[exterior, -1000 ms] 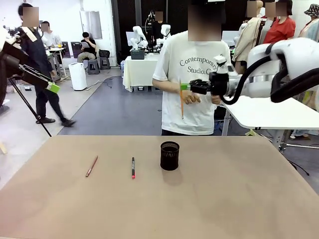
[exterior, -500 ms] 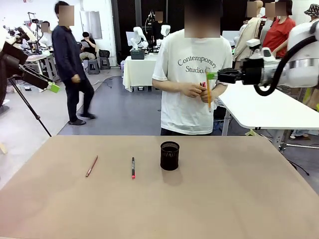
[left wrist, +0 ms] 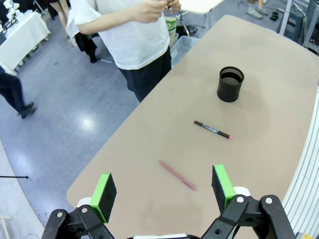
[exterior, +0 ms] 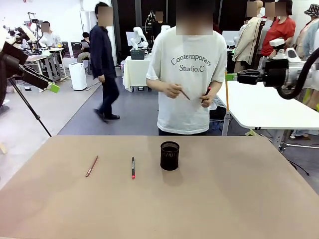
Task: Place the pens into the pen holder.
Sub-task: Pick up a writing instrument from the table and place it into the Pen holder.
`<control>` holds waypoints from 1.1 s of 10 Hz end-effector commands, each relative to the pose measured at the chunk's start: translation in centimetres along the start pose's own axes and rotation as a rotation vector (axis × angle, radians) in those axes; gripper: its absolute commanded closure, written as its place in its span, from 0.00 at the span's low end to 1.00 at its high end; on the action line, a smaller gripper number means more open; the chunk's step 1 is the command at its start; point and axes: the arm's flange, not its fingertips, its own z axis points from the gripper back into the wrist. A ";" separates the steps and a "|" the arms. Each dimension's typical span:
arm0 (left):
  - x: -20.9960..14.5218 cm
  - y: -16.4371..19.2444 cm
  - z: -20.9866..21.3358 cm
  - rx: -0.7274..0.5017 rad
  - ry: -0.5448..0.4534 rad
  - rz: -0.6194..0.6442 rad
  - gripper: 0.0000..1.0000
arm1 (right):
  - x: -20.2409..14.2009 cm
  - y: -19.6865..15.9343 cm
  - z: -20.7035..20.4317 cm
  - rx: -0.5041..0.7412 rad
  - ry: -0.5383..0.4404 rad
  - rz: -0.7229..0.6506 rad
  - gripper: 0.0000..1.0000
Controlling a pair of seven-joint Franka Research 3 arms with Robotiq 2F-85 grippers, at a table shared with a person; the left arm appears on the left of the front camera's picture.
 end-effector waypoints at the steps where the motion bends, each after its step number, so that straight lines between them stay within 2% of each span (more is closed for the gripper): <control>1: 0.0 0.2 0.1 -0.012 -0.020 -0.012 0.00 | 0.2 1.2 2.0 0.014 -0.009 -0.047 1.00; 4: 0.0 0.2 0.1 -0.012 -0.020 -0.012 0.00 | -0.2 1.0 4.1 -0.014 -0.025 -0.070 1.00; 7: 0.0 0.2 0.1 -0.012 -0.020 -0.012 0.00 | -0.3 0.6 4.0 0.012 -0.029 -0.073 1.00; 11: 0.0 0.2 0.1 -0.012 -0.020 -0.012 0.00 | -0.5 0.3 4.4 -0.018 -0.029 -0.055 1.00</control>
